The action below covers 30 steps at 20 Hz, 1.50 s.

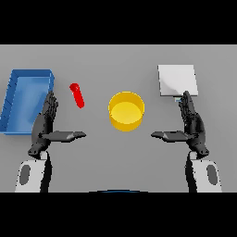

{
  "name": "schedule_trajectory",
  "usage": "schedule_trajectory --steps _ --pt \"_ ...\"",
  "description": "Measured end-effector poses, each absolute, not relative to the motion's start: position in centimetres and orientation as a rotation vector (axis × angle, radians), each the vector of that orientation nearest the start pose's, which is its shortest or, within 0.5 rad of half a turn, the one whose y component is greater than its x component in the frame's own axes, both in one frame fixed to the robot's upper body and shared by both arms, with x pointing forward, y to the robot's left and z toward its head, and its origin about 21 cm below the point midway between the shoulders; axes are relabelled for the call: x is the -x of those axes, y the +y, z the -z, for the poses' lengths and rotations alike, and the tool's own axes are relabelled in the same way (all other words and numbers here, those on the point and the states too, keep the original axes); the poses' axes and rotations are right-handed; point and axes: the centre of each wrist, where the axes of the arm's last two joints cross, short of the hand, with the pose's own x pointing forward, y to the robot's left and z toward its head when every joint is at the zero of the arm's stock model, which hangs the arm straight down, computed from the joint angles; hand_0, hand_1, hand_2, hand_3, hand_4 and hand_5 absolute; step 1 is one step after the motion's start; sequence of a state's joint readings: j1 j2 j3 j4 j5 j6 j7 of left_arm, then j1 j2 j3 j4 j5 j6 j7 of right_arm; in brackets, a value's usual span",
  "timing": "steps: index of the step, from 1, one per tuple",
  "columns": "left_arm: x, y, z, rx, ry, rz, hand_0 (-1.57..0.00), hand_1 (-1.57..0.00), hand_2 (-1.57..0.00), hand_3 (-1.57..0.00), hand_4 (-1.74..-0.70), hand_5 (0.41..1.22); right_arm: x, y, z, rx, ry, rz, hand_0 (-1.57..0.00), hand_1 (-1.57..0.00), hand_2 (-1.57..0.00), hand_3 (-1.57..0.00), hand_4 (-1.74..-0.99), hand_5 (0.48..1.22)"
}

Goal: Pick up the red beaker and tilt it to pour out 1 green nut into yellow bowl. Pick up the yellow bowl and place it on the metallic measuring scale.

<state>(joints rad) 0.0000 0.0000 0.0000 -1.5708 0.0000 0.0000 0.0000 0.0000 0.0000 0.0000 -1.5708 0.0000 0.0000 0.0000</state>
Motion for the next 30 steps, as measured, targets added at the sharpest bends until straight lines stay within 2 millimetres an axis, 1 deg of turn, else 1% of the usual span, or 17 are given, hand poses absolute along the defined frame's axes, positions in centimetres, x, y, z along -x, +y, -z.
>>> schedule_trajectory --steps 6,7,8,9,11,12,14,15,17,18,20,21,22,25,26,28,30 --pt "-24.5 23.1 0.3 0.0 -1.576 0.0 0.0 0.0 0.0 0.0 -1.2 0.677 -24.9 -22.5 0.3 0.0 -1.568 -0.004 0.0 0.0 0.0 0.0 -1.177 0.572" --pt "-23.8 23.2 -0.1 -0.019 -1.618 0.074 0.0 0.0 0.0 0.0 -1.2 0.677 -24.1 -23.0 0.1 0.08 -1.614 -0.104 0.0 0.0 0.0 0.0 -1.178 0.573" --pt "-23.3 23.1 -0.4 -0.03 -1.624 0.12 0.0 0.0 0.0 0.0 -1.2 0.677 -23.9 -23.1 -0.2 0.121 -1.631 -0.162 0.0 0.0 0.0 0.0 -1.183 0.576" --pt "-23.2 23.0 -1.0 -0.039 -1.622 0.147 0.0 0.0 0.0 0.0 -1.2 0.674 -23.8 -22.9 -0.2 0.141 -1.628 -0.193 0.0 0.0 0.0 0.0 -1.19 0.579" --pt "-23.3 23.1 -1.4 -0.056 -1.603 0.166 0.0 0.0 0.0 0.0 -1.2 0.668 -23.5 -23.1 -0.7 0.153 -1.642 -0.228 0.0 0.0 0.0 0.0 -1.194 0.583" --pt "-22.8 22.8 -1.1 -0.05 -1.603 0.175 0.0 0.0 0.0 0.0 -1.19 0.663 -23.3 -23.1 -0.4 0.154 -1.627 -0.235 0.0 0.0 0.0 0.0 -1.196 0.584" --pt "-22.8 22.5 -1.7 -0.054 -1.603 0.188 0.0 0.0 0.0 0.0 -1.18 0.657 -23.6 -23.3 -0.9 0.138 -1.635 -0.232 0.0 0.0 0.0 0.0 -1.225 0.59" --pt "-22.7 22.2 -1.6 -0.047 -1.59 0.199 0.0 0.0 0.0 0.0 -1.17 0.653 -23.3 -23.1 -0.9 0.106 -1.65 -0.219 0.0 0.0 0.0 0.0 -1.244 0.597" --pt "-22.8 22.3 -1.4 -0.058 -1.569 0.203 0.0 0.0 0.0 0.0 -1.18 0.655 -23.3 -23.7 -0.9 0.092 -1.643 -0.209 0.0 0.0 0.0 0.0 -1.272 0.611" --pt "-23.1 22.1 -1.1 -0.055 -1.55 0.202 0.0 0.0 0.0 0.0 -1.18 0.658 -23.2 -23.4 -0.8 0.08 -1.647 -0.216 0.0 0.0 0.0 0.0 -1.284 0.618" --pt "-23.9 21.7 -0.4 -0.052 -1.526 0.199 0.0 0.0 0.0 0.0 -1.19 0.658 -23.5 -23.6 -1.0 0.068 -1.657 -0.211 0.0 0.0 0.0 0.0 -1.292 0.624" --pt "-24.5 21.6 -0.6 -0.055 -1.541 0.204 0.0 0.0 0.0 0.0 -1.2 0.659 -23.4 -23.8 -1.0 0.072 -1.672 -0.224 0.0 0.0 0.0 0.0 -1.291 0.623" --pt "-24.9 21.7 -0.4 -0.072 -1.537 0.213 0.0 0.0 0.0 0.0 -1.2 0.661 -23.2 -23.5 -0.9 0.065 -1.67 -0.23 0.0 0.0 0.0 0.0 -1.294 0.623" --pt "-27.0 21.8 0.3 -0.091 -1.52 0.212 0.0 0.0 0.0 0.0 -1.21 0.659 -23.7 -23.8 -1.1 0.064 -1.666 -0.221 0.0 0.0 0.0 0.0 -1.292 0.617" --pt "-27.8 21.5 0.6 -0.097 -1.518 0.214 0.0 0.0 0.0 0.0 -1.21 0.654 -23.6 -24.0 -1.3 0.069 -1.67 -0.225 0.0 0.0 0.0 0.0 -1.292 0.615" --pt "-29.5 21.4 0.7 -0.108 -1.528 0.211 0.0 0.0 0.0 0.0 -1.21 0.646 -23.5 -23.6 -1.0 0.073 -1.652 -0.226 0.0 0.0 0.0 0.0 -1.293 0.618" --pt "-30.9 21.4 0.9 -0.103 -1.529 0.211 0.0 0.0 0.0 0.0 -1.22 0.638 -23.3 -24.4 -1.1 0.077 -1.667 -0.223 0.0 0.0 0.0 0.0 -1.297 0.625"
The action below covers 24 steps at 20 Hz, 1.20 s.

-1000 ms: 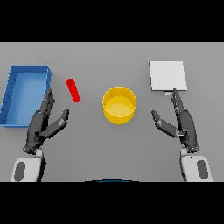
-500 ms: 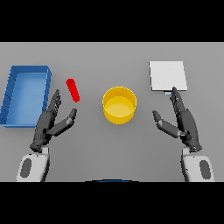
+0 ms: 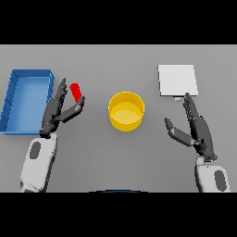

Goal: Pick up the red beaker and tilt it to pour out 1 green nut into yellow bowl. Pick up the yellow bowl and place it on the metallic measuring scale.

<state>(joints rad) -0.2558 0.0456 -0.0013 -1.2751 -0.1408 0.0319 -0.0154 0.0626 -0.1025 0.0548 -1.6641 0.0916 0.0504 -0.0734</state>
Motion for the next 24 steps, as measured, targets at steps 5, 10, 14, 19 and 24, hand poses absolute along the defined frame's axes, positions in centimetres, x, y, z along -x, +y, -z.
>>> schedule_trajectory --steps 5,10,14,19,24 --pt "-33.3 20.3 1.4 -0.118 -1.541 0.234 0.0 0.0 0.0 0.0 -1.22 0.635 -23.5 -23.9 -1.2 0.084 -1.655 -0.226 0.0 0.0 0.0 0.0 -1.299 0.634" --pt "-35.3 19.4 1.8 -0.132 -1.531 0.258 0.0 0.0 0.0 0.0 -1.27 0.675 -23.9 -24.1 -1.1 0.107 -1.649 -0.229 0.0 0.0 0.0 0.0 -1.301 0.644" --pt "-35.7 18.9 2.7 -0.109 -1.565 0.229 0.0 -0.01 -0.05 -0.03 -1.35 0.726 -24.4 -23.9 -1.1 0.103 -1.643 -0.217 0.0 0.0 0.0 0.0 -1.301 0.647" --pt "-36.3 18.7 3.1 -0.097 -1.576 0.135 -0.94 -0.92 -0.92 -0.83 -1.42 0.943 -24.0 -24.0 -1.1 0.11 -1.644 -0.208 0.0 0.0 0.0 0.0 -1.29 0.646" --pt "-36.8 17.8 2.8 -0.108 -1.602 0.139 -1.36 -1.36 -1.36 -1.18 -1.62 1.13 -24.1 -24.0 -1.2 0.12 -1.627 -0.211 0.0 0.0 0.0 0.0 -1.29 0.649"
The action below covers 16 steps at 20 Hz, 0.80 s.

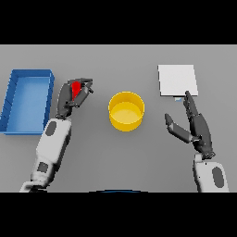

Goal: Pick up the red beaker and tilt it to pour out 1 green nut into yellow bowl. Pick up the yellow bowl and place it on the metallic measuring scale.

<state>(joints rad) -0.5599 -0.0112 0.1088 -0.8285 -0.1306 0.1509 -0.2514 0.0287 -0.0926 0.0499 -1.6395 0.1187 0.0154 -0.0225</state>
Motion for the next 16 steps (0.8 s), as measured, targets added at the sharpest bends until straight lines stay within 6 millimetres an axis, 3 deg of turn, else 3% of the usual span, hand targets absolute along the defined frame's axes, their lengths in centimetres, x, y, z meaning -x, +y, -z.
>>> schedule_trajectory --steps 5,13,16 --pt "-36.7 17.1 3.0 -0.105 -1.611 0.191 -1.5 -1.5 -1.5 -1.44 -1.52 1.191 -23.8 -23.8 -1.0 0.113 -1.658 -0.222 0.0 0.0 0.0 0.0 -1.289 0.65" --pt "-37.4 17.4 -1.3 -0.148 -1.709 0.26 -1.56 -1.56 -1.56 -1.55 -1.5 1.216 -24.1 -23.7 -0.9 0.126 -1.648 -0.226 0.0 0.0 0.0 0.0 -1.289 0.664" --pt "-37.5 17.2 -3.5 -0.211 -1.719 0.376 -1.57 -1.57 -1.56 -1.56 -1.62 1.174 -24.2 -23.5 -1.1 0.111 -1.661 -0.237 0.0 0.0 0.0 0.0 -1.277 0.664"
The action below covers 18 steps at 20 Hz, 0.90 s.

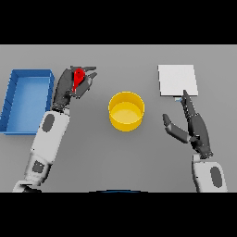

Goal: Pick up the red beaker and tilt it to pour out 1 green nut into yellow bowl. Pick up the yellow bowl and place it on the metallic measuring scale.

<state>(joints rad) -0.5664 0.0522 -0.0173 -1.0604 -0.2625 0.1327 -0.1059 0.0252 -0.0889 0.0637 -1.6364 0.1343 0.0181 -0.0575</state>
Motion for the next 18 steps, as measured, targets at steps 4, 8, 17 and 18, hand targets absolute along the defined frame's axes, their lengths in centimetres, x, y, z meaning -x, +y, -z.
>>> schedule_trajectory --steps 4,8,17,18 --pt "-37.2 16.9 -4.7 -0.26 -1.706 0.483 -1.57 -1.57 -1.56 -1.56 -1.62 1.151 -23.4 -23.5 -0.6 0.103 -1.655 -0.242 0.0 0.0 0.0 0.0 -1.277 0.677" --pt "-37.3 16.1 -5.8 -0.325 -1.701 0.613 -1.57 -1.57 -1.57 -1.57 -1.68 1.123 -23.5 -23.6 -0.4 0.109 -1.648 -0.237 0.0 0.0 0.0 0.0 -1.277 0.688" --pt "-38.7 13.4 -9.7 -0.653 -1.538 1.342 -1.57 -1.57 -1.57 -1.57 -1.73 1.19 -23.4 -23.5 -1.2 0.123 -1.657 -0.243 0.0 0.0 0.0 0.0 -1.29 0.695" --pt "-38.7 13.0 -9.6 -0.665 -1.515 1.414 -1.57 -1.57 -1.57 -1.57 -1.73 1.196 -23.5 -23.3 -1.2 0.127 -1.654 -0.252 0.0 0.0 0.0 0.0 -1.29 0.694"
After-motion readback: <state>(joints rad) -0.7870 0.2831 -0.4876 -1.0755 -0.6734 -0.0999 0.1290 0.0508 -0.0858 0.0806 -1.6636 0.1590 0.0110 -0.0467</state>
